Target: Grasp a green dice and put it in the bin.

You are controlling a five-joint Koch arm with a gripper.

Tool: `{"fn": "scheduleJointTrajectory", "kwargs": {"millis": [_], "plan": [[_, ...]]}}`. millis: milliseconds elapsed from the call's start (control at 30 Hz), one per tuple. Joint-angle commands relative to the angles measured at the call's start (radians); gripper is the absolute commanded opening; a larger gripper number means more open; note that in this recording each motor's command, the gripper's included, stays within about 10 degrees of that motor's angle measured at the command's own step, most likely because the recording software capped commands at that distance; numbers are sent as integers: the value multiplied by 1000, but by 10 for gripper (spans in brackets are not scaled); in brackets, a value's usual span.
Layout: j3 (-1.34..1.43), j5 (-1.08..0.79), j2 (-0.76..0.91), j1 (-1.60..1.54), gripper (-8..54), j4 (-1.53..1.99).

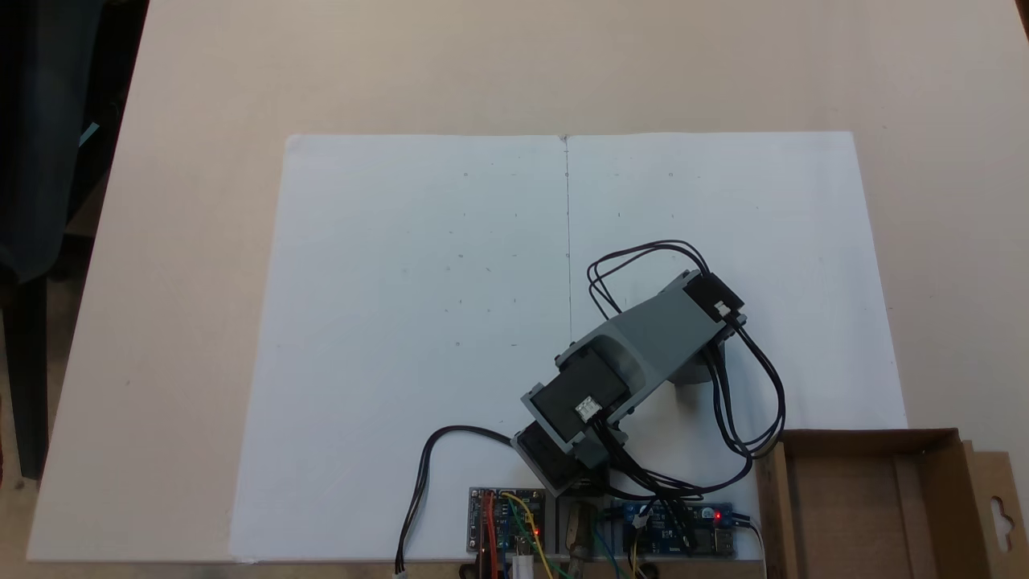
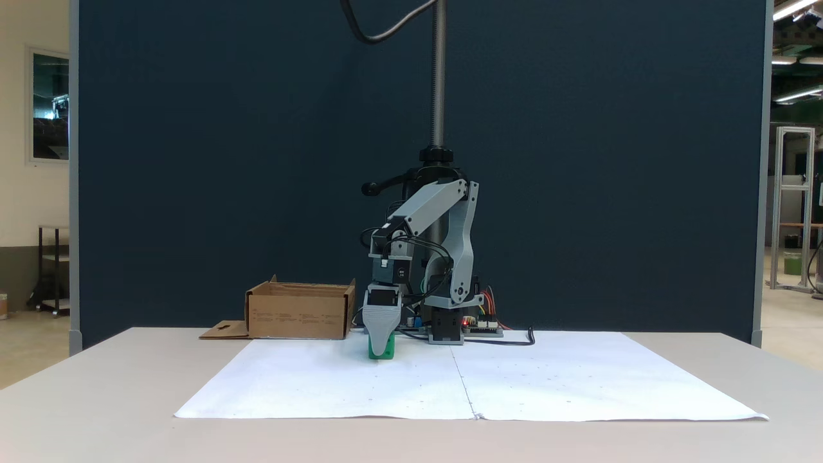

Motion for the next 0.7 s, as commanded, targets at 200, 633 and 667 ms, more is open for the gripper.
{"fn": "scheduleJointTrajectory", "kwargs": {"millis": [200, 633, 667], "plan": [[-5, -140, -37, 43, 433, -107], [-5, -164, -100, 51, 430, -107], [-3, -163, -100, 51, 424, -107]]}}
